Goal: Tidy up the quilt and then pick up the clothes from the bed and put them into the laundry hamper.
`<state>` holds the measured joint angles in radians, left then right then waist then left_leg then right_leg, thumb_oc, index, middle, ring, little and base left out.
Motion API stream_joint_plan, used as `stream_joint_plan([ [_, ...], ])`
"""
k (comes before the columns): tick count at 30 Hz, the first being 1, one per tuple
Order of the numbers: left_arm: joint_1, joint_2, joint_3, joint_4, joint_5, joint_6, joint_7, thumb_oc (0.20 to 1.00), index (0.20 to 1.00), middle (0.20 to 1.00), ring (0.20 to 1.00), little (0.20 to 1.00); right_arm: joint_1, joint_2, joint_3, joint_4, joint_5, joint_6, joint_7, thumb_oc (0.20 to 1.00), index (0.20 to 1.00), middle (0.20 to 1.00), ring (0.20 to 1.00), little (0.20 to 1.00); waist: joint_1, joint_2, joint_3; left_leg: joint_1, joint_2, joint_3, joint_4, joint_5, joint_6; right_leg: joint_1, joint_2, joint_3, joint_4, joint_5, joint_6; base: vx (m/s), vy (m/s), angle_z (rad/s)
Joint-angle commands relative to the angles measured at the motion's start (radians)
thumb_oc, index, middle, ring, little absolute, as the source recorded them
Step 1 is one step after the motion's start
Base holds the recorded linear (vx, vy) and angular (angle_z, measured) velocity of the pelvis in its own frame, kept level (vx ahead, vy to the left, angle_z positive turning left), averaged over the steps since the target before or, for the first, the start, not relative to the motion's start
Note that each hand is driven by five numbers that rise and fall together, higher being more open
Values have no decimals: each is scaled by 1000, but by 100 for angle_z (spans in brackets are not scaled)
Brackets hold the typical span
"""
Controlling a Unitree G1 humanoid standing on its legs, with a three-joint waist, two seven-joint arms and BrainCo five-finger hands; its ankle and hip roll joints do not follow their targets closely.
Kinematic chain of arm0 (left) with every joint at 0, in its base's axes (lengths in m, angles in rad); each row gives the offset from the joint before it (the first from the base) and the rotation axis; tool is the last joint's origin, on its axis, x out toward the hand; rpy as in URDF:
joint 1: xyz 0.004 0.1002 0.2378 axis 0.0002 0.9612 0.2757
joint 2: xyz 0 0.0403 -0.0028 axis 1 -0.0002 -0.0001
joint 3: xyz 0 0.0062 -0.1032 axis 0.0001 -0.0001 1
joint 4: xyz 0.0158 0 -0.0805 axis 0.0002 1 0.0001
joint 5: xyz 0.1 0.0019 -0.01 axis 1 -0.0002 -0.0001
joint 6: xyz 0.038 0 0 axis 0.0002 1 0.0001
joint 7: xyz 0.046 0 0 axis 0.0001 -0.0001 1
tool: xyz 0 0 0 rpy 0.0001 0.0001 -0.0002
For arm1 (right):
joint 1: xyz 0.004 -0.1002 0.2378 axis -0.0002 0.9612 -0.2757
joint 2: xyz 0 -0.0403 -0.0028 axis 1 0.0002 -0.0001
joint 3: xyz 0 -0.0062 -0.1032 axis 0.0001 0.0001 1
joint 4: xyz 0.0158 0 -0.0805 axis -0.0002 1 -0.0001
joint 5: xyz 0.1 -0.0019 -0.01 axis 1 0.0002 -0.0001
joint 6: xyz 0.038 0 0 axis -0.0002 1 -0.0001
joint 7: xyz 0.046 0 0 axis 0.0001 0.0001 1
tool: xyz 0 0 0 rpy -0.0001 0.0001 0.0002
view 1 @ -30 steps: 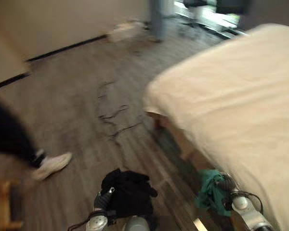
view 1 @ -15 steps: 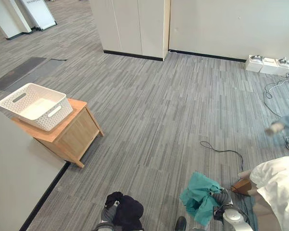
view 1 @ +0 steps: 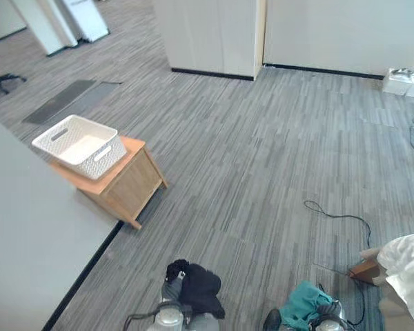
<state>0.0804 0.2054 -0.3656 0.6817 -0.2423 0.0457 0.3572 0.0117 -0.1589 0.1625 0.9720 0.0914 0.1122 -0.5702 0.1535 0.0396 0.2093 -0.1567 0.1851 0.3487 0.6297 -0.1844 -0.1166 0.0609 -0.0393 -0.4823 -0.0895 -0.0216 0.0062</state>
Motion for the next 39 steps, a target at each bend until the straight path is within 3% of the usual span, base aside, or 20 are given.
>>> stream_joint_plan([
  [1,-37,6,3,-69,6,-17,22,200,200,200,200,200,-60,-65,-16,-39,20,-26,-39,200,200,200,200,200,36,43,84,-37,59,51,-204,86,39,181,-32,-49,2,-176,40,393,218,-39],
  [2,-20,10,23,-51,40,1,6,200,200,200,200,200,-48,-61,-23,-26,19,-28,-20,200,200,200,200,200,58,39,66,-52,36,100,-385,155,35,200,-19,-45,2,-196,61,390,213,-40],
  [4,0,13,43,-26,57,8,-5,200,200,200,200,200,-48,-59,-26,16,29,-25,0,200,200,200,200,200,81,42,57,-103,48,162,-544,217,23,242,-3,-49,2,-231,68,450,257,-50],
  [9,-11,55,50,6,17,22,9,200,200,200,200,200,-52,12,-10,77,16,-33,7,200,200,200,200,200,130,-47,54,-73,30,141,-527,226,71,276,24,-32,115,-196,97,529,178,-31],
  [11,-34,86,48,26,21,33,3,200,200,200,200,200,-73,32,-10,102,24,-37,18,200,200,200,200,200,117,-83,68,-13,12,151,-534,173,96,193,-33,-36,351,-103,182,407,155,-35],
  [12,-35,87,49,27,21,32,3,200,200,200,200,200,-75,33,-10,103,24,-38,18,200,200,200,200,200,118,-86,69,-11,7,153,-536,171,98,191,-39,-35,358,-107,186,531,265,9],
  [13,-68,122,45,27,31,33,11,200,200,200,200,200,-107,38,-7,113,35,-44,35,200,200,200,200,200,85,-78,89,68,8,148,-583,149,110,80,-94,-35,573,83,256,444,248,31],
  [18,-103,135,27,2,46,19,10,200,200,200,200,200,-104,35,-23,140,58,-62,46,200,200,200,200,200,28,-10,105,193,23,78,-676,147,94,-134,-119,-52,599,-21,192,439,154,55],
  [20,-110,132,27,-5,50,17,2,200,200,200,200,200,-102,32,-31,143,70,-62,50,200,200,200,200,200,14,-4,106,219,14,60,-676,127,88,-146,-119,-47,509,-40,178,508,-55,107],
  [21,-117,121,36,-2,81,14,-31,200,200,200,200,200,-86,14,-76,142,121,-55,68,200,200,200,200,200,-3,-6,93,309,-5,29,-707,71,55,-177,-162,-19,94,1,168,976,-83,101],
  [25,-101,107,35,24,100,2,-39,200,200,200,200,200,-43,15,-97,128,172,-44,84,200,200,200,200,200,-42,20,86,436,3,-16,-710,8,30,-261,-221,65,46,66,197,906,-21,108],
  [26,-87,104,30,32,104,-7,-53,200,200,200,200,200,-12,21,-97,131,166,-44,109,200,200,200,200,200,-59,-7,70,482,2,-45,-626,-58,24,-201,-217,71,61,114,226,847,-86,64],
  [28,-61,105,49,30,102,3,-59,200,200,200,200,200,-12,19,-99,160,138,-40,113,200,200,200,200,200,-72,-18,44,453,79,-66,-365,5,12,-151,-182,64,76,124,197,787,-143,71],
  [29,-61,105,49,30,102,3,-59,200,200,200,200,200,-12,19,-99,160,138,-40,113,200,200,200,200,200,-73,-19,43,451,80,-67,-363,5,12,-151,-182,63,76,125,197,499,-270,103],
  [30,-46,116,58,17,100,8,-62,200,200,200,200,200,-6,-3,-110,175,115,-35,111,200,200,200,200,200,-44,-20,66,297,181,-103,4,134,32,-65,-125,41,34,116,123,365,-287,77],
  [31,-35,124,59,-7,92,7,-68,200,200,200,200,200,-9,-16,-113,167,119,-38,106,200,200,200,200,200,-29,-18,84,158,210,-145,202,148,66,-21,-96,8,2,103,83,517,-362,65],
  [33,-37,126,74,-18,79,1,-70,200,200,200,200,200,-39,-31,-103,157,125,-36,111,200,200,200,200,200,19,-21,119,12,228,-133,299,58,72,35,-69,-3,2,26,66,348,-114,8],
  [37,-36,103,92,-16,83,-3,-73,200,200,200,200,200,-74,-34,-92,136,122,-51,115,200,200,200,200,200,80,-32,122,-101,165,3,86,-45,78,99,-64,-42,2,-54,87,375,102,0],
  [38,-30,94,95,-4,104,9,-72,200,200,200,200,200,-70,-27,-83,129,129,-71,115,200,200,200,200,200,101,-34,100,-120,142,145,-173,33,84,137,-41,-76,2,-108,103,545,171,17],
  [39,-29,93,95,-5,105,9,-72,200,200,200,200,200,-69,-27,-83,129,129,-72,115,200,200,200,200,200,100,-41,99,-111,130,151,-195,46,85,135,-48,-78,2,-107,103,634,188,44],
])
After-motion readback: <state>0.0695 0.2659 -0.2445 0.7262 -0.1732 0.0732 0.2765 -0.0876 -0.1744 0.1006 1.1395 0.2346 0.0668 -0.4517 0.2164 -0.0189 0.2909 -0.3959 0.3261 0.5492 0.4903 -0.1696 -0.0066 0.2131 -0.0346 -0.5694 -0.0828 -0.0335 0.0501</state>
